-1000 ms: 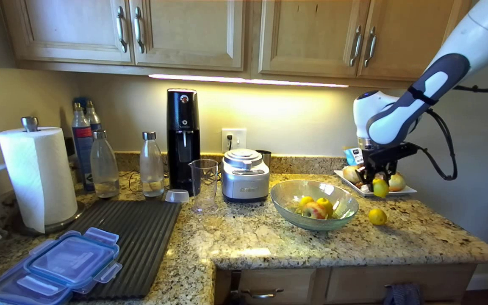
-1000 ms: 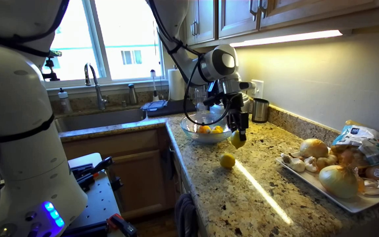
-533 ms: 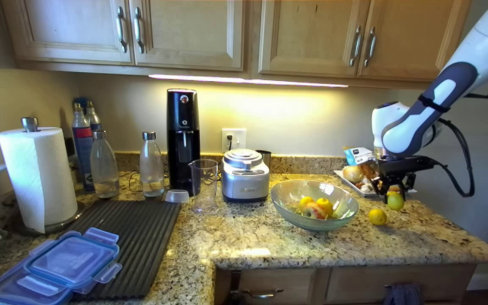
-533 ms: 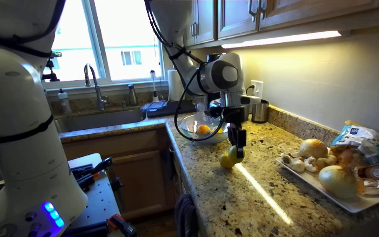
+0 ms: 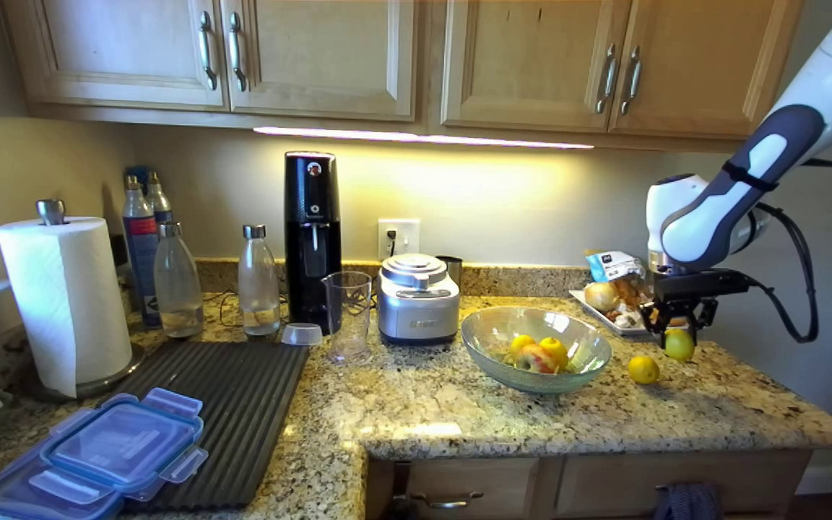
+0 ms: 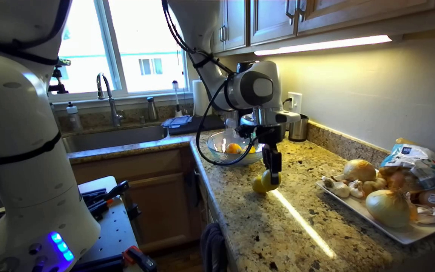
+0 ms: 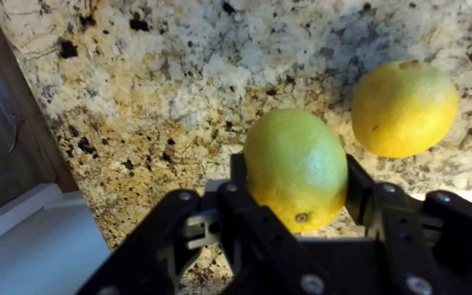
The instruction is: Take the fruits on the bowl and put them on the counter
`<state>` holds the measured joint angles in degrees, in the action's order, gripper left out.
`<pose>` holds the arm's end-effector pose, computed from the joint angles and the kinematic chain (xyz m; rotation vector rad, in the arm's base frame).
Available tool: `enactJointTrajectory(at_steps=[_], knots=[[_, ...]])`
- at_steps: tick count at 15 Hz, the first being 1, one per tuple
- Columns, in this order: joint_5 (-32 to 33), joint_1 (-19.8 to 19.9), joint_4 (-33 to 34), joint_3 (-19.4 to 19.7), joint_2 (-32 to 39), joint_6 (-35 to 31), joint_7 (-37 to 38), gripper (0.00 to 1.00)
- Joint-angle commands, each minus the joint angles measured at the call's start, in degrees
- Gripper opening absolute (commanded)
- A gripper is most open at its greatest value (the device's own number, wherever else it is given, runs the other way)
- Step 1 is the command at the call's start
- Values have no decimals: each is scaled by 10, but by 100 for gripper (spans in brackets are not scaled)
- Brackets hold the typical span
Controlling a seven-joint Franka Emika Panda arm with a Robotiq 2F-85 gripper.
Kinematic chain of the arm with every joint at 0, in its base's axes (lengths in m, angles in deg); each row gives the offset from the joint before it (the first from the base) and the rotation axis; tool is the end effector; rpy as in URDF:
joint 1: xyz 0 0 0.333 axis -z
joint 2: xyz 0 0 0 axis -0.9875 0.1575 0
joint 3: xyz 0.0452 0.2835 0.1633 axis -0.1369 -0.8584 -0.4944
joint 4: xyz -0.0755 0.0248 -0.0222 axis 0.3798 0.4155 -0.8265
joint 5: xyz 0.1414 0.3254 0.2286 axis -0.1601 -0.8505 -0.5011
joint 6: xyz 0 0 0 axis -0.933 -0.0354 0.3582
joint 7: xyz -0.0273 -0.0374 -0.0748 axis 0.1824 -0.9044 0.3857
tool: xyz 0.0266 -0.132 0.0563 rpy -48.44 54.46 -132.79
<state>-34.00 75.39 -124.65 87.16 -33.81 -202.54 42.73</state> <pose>0.5723 -0.1077 0.1336 2.7575 -0.8334 -0.0043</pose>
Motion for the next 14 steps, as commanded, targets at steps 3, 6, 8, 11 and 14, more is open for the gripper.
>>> enactJointTrajectory(at_steps=[3, 6, 8, 11, 14], knots=[[0, 1, 0, 0, -2, 1, 0, 56], [-1, 3, 0, 1, 0, 4, -1, 31], [-3, 9, 4, 4, 4, 4, -7, 31], [-17, 24, 19, 0, 22, 1, -21, 31], [-47, 45, 44, -10, 51, 0, -47, 32]])
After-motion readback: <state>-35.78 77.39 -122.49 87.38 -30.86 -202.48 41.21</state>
